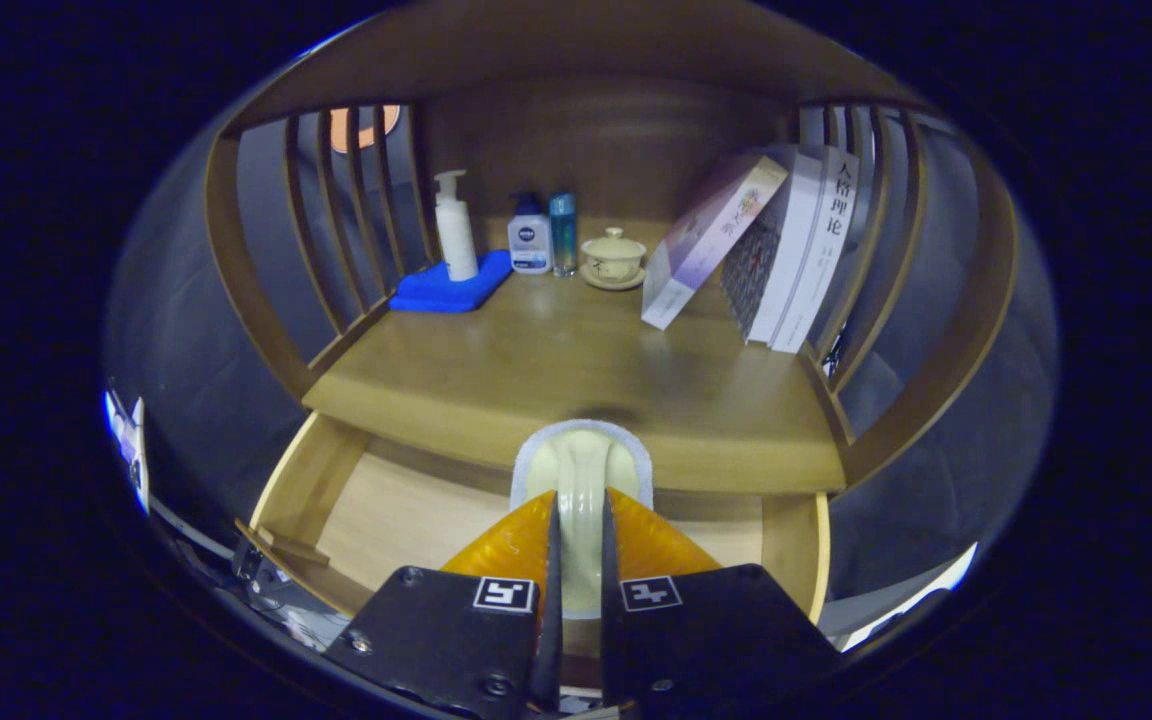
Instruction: Pull open the drawer, take out the items inside it, and place them on the countertop above the cabinet.
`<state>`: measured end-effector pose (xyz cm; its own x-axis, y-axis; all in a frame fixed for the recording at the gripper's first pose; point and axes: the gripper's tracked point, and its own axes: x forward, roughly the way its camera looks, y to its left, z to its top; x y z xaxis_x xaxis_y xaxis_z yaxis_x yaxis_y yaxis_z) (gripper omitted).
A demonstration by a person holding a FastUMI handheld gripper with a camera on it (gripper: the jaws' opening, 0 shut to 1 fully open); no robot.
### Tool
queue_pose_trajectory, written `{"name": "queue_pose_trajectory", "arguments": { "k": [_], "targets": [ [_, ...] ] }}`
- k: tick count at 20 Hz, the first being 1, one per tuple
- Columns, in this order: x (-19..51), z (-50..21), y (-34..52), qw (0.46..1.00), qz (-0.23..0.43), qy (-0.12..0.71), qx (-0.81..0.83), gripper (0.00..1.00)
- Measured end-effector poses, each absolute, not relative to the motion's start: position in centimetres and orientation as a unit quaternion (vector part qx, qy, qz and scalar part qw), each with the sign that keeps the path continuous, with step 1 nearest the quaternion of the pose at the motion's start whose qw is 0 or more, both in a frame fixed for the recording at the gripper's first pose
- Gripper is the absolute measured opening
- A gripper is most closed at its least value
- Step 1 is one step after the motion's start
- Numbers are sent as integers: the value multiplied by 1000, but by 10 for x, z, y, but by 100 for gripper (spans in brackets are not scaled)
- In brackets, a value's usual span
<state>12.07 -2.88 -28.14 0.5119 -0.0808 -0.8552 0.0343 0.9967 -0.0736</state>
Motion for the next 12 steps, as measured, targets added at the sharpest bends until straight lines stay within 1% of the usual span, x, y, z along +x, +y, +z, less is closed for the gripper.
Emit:
{"name": "queue_pose_trajectory", "arguments": {
  "k": [4, 12],
  "targets": [
    [149, -282, -34, 868, -46, 493, -35, 18],
    [199, -297, -32, 861, -48, 505, -32, 18]
  ]
}}
